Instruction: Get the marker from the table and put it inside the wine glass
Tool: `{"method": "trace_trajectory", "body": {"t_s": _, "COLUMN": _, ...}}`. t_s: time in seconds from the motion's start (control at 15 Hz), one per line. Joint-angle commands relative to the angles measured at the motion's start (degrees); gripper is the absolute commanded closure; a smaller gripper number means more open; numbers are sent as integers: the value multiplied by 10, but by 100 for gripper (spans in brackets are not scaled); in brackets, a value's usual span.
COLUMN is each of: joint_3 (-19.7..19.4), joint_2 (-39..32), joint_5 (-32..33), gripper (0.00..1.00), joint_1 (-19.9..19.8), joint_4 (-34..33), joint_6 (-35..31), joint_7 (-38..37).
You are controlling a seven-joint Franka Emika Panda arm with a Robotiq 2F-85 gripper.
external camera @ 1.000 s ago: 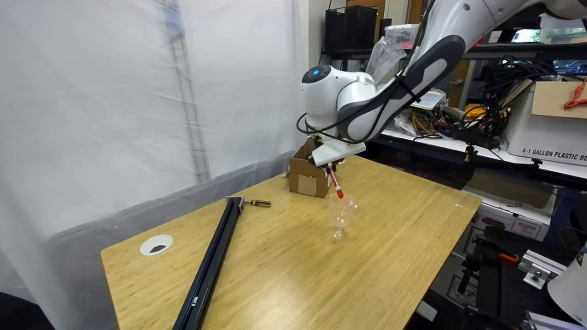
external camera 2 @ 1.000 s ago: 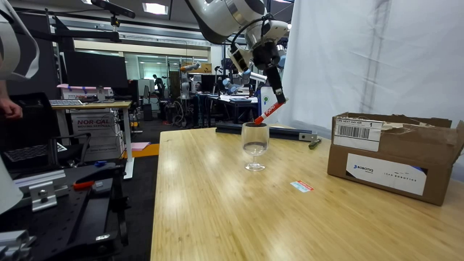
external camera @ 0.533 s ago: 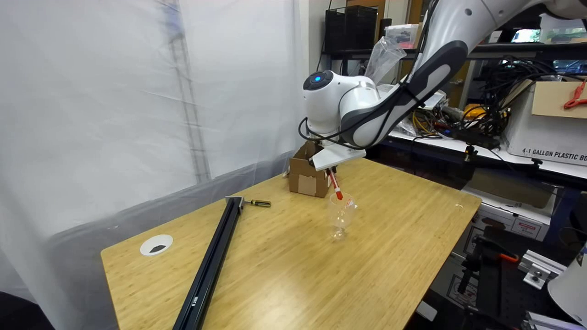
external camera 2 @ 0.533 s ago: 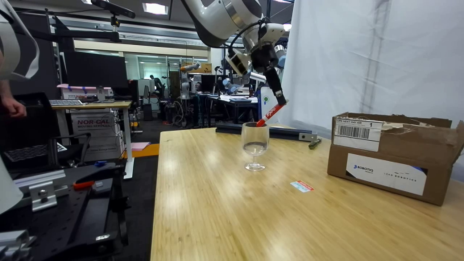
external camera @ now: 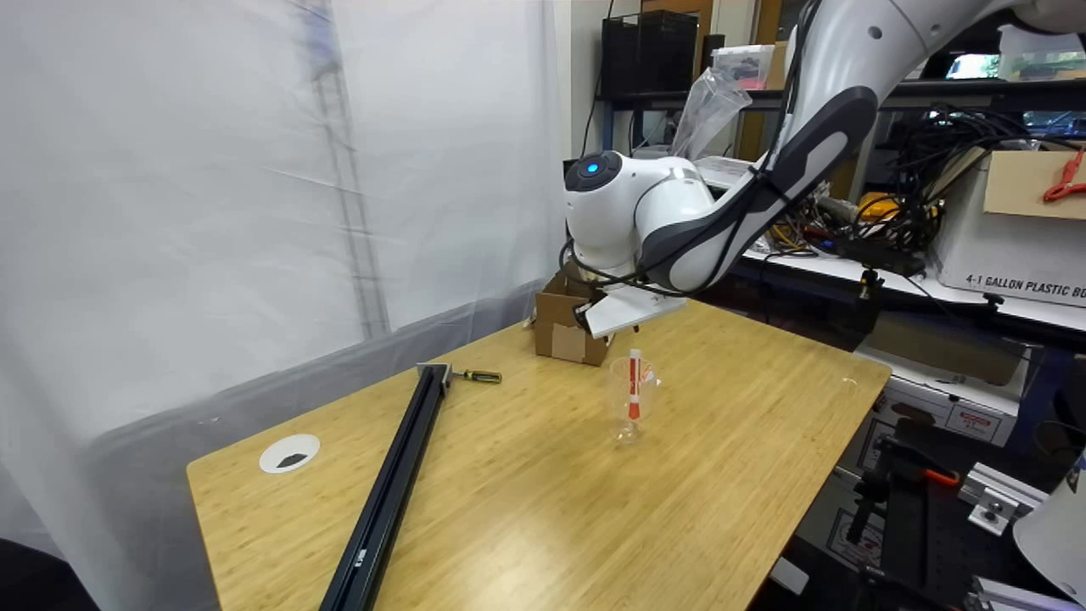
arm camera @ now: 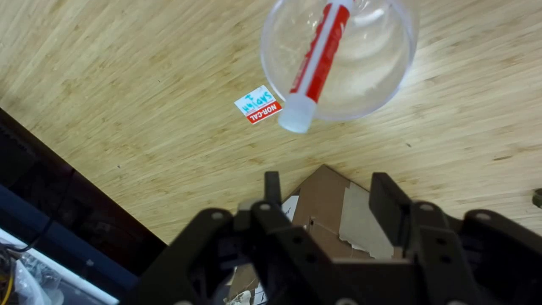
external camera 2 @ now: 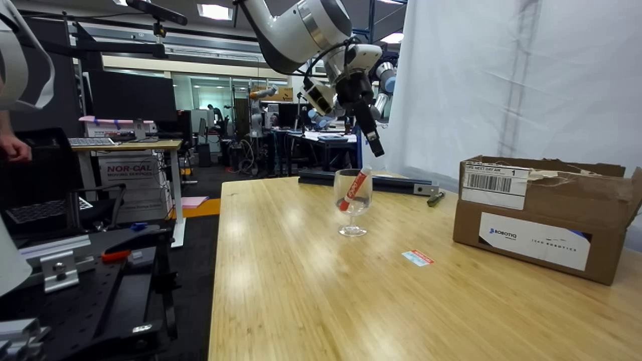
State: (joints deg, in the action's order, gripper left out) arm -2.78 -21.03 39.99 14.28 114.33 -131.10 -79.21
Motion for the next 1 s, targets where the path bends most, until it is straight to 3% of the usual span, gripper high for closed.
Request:
{"method": "trace_trajectory", "body": {"t_s": 0.0, "joint_3": 2, "joint_2": 20, "joint_5": 33, "gripper": 12, "joint_1": -1, "joint_4": 15, "joint_6": -7, "joint_7": -16}}
{"method": "trace_trajectory", "body": {"t_s": 0.13, "joint_3": 6, "joint_2": 19, "joint_5": 38, "gripper": 1, "joint_1": -4, "joint_4": 12, "joint_6": -5, "joint_7": -8}}
{"method": "trace_trajectory", "body": {"t_s": 0.4, "joint_3": 24, "joint_2": 31, "joint_5": -19, "gripper": 0, "joint_1": -37, "joint_4": 26, "joint_6": -39, "joint_7": 92}}
{"method": "trace_trajectory", "body": {"t_s": 0.8, "joint_3": 46, "joint_2": 51, "joint_5": -198, "gripper": 0, "joint_1": -110, "joint_4": 45, "joint_6": -50, "joint_7": 372}}
{"method": "trace_trajectory", "body": {"t_s": 0.93, "joint_3": 28, "joint_2": 51, "joint_5": -248, "gripper": 0, "joint_1": -109, "joint_4": 42, "joint_6": -34, "joint_7": 442}}
